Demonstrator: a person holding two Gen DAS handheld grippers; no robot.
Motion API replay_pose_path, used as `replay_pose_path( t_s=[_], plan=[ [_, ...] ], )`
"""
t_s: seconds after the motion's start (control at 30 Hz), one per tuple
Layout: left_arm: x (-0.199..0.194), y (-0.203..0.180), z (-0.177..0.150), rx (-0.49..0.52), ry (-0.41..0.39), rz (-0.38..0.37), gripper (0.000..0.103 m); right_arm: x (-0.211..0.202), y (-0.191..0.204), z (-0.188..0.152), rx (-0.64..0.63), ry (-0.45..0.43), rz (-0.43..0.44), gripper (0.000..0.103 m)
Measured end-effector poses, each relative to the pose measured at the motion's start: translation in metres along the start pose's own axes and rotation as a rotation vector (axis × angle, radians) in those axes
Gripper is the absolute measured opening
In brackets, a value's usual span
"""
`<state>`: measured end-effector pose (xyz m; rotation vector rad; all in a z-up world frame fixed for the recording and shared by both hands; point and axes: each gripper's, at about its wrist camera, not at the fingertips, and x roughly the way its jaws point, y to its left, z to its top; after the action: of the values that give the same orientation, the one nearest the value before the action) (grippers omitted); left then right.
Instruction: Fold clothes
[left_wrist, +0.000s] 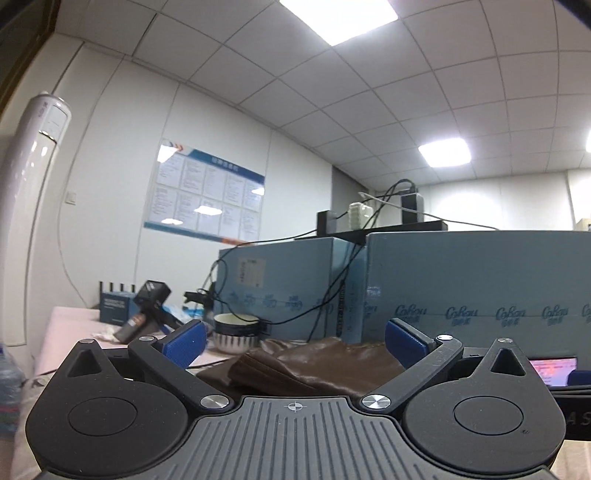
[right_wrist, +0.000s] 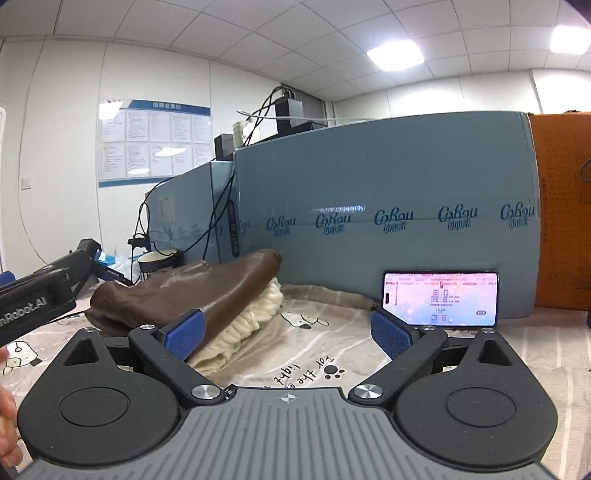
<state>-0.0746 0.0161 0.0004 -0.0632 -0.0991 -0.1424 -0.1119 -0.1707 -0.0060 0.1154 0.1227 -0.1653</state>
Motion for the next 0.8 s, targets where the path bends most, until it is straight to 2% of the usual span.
replay_pose_path(
  t_s=[0.2, 0.8],
  plan=[
    [0.000, -0.001, 0.000, 0.007, 0.003, 0.010, 0.103, -0.003, 0.007, -0.002, -0.045, -0.019, 0.003, 0.103],
    [-0.001, 0.002, -0.001, -0.008, 0.004, 0.003, 0.103, -0.006, 0.012, -0.002, -0.068, -0.029, 0.000, 0.103]
  ],
)
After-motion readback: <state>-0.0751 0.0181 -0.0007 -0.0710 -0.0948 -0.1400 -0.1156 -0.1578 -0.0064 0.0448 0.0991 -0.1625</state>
